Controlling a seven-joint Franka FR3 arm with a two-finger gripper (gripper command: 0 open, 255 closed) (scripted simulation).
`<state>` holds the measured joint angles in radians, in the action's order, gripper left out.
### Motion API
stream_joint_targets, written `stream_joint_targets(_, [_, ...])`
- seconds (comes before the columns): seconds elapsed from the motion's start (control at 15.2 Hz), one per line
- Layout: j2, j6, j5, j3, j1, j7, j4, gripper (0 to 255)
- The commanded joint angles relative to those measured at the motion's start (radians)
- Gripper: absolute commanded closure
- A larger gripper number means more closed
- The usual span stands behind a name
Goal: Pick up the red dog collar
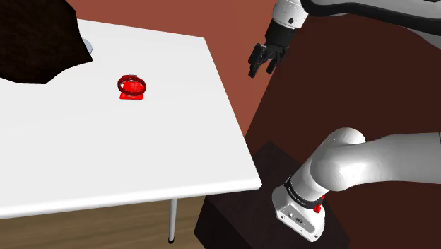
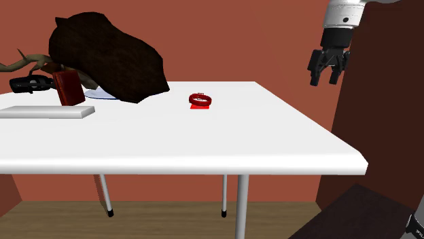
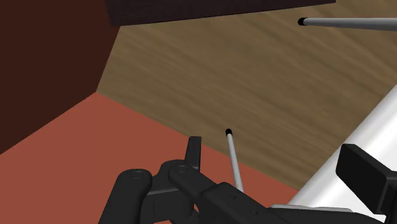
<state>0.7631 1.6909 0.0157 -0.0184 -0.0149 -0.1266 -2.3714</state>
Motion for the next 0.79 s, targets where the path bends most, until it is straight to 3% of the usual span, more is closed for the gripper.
stream_joint_targets(0.0, [0.000,0.000,0.000,0.000,0.000,0.000,0.000,0])
stream_joint_targets(0.73, [-0.345,0.012,0.067,-0.161,0.083,-0.111,0.279,0])
